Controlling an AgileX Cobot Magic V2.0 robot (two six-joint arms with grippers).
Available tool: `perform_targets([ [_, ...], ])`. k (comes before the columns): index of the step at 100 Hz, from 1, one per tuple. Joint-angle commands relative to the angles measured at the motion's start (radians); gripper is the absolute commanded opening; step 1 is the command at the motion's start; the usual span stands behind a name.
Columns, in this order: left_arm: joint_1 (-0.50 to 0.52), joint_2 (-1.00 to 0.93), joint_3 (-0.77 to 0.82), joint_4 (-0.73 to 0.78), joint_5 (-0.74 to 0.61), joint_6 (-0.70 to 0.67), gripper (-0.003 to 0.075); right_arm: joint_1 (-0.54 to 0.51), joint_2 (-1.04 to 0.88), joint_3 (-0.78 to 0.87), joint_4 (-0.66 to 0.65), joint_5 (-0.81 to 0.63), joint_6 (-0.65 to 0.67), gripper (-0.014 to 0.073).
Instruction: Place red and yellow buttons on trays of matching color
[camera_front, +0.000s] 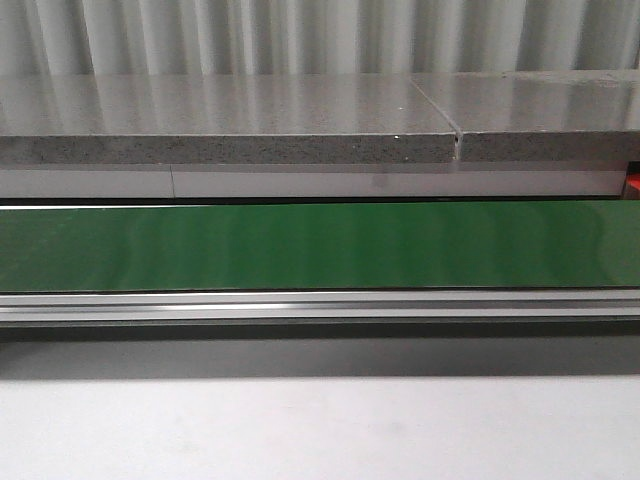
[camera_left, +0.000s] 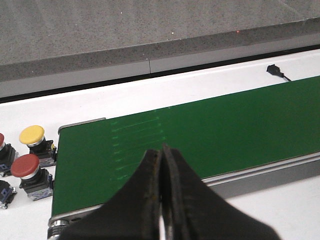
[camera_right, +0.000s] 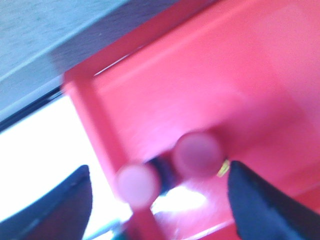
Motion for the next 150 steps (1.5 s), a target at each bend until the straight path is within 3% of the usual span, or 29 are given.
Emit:
perform_targets([
  [1, -0.007, 0.006, -0.027, -0.015, -0.072, -0.001, -0.002, 0.02, -0.125, 0.017, -0.001, -0.017, -0.023, 0.0441],
  [12, -0.007, 0.006, -0.027, -0.015, -0.072, -0.001, -0.002, 0.055, -0.21, 0.086, -0.003, -0.015, -0.054, 0.0239],
  [24, -0.007, 0.006, -0.027, -0.015, -0.072, -0.001, -0.002, 0.104, -0.311, 0.172, -0.015, -0.025, -0.075, 0.0075],
  [45, -0.007, 0.006, -0.027, -0.015, -0.072, -0.001, -0.002, 0.188, -0.463, 0.299, -0.018, -0.043, -0.119, -0.0063],
  [79, -0.007, 0.006, -0.027, -0.015, -0.072, -0.001, -0.002, 0.344, -0.627, 0.4, -0.018, -0.047, -0.229, -0.0069],
  [102, -0.007, 0.006, -0.027, -0.015, -0.072, -0.001, -0.002, 0.428, -0.748, 0.518, -0.019, -0.129, -0.258, -0.0069],
  [150, -0.007, 0.006, -0.027, -0.015, -0.072, -0.001, -0.002, 0.446, -1.141, 0.853, -0.019, -0.233, -0.266, -0.0069],
])
